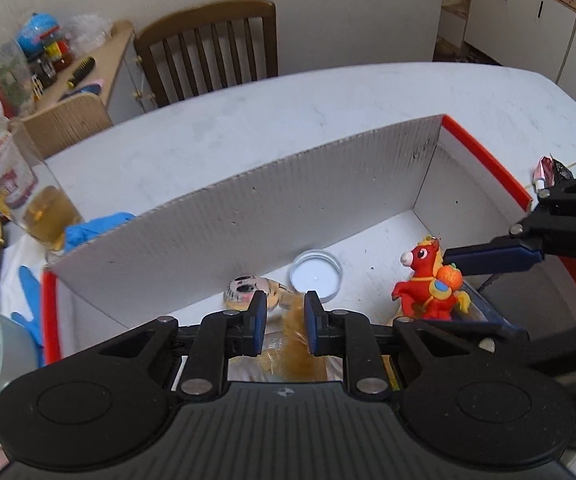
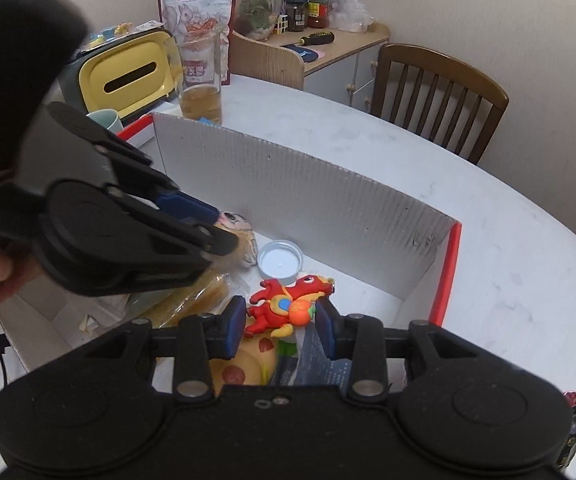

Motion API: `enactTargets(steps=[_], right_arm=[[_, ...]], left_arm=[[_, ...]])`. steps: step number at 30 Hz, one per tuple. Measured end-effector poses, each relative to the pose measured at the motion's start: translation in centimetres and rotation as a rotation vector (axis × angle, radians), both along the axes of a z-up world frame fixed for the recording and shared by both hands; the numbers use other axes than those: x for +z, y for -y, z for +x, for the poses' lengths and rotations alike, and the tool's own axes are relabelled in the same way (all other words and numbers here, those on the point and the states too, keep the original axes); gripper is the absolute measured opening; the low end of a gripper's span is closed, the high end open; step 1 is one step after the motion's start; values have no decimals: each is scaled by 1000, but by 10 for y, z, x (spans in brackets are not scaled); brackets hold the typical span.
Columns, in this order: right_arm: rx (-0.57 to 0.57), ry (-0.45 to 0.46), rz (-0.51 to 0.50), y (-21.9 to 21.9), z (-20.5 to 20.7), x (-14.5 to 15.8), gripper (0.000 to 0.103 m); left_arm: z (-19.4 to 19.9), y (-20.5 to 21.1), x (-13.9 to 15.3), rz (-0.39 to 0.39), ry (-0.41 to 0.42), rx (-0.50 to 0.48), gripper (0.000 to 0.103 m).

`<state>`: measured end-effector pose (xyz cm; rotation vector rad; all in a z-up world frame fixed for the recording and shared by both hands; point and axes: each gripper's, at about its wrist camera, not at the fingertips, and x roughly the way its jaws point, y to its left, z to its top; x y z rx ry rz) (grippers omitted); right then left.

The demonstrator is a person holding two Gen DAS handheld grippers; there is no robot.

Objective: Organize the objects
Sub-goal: 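Carry the snack bag and dragon keychain into the cardboard box and lower them, then open both tools to release the snack bag and keychain into the box, then move both open tools out of the box back to the toothpaste tube and candy packet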

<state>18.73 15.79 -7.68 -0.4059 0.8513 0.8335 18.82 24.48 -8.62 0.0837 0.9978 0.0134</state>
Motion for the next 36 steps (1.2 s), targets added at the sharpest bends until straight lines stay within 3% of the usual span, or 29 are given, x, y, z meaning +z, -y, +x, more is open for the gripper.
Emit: enactTargets(steps=[13,19,23,25,26,27,36], right_arm=[[-2,-3,-10,2,-1,-1,39],[-1,8,5,9,-2,5,45],[-3,12,28,17,-6,11,47],[-6,13,44,23,-8,15,49],[-7,13,53,26,-10,17,49],[-7,13,62,28,-11,19,50],[-16,25,137,58,-23,41,61]], left_arm=[[6,-3,-3,-37,-26,17,19],[1,0,-1,-29,-17,35,21],[-6,3,4,-27,1,43,31],[-11,5,8,-22,18,47,45],[-14,6,11,-20,31,51,62],[-17,7,14,-18,49,54,69],[-39,23,38,-37,107,66,69]])
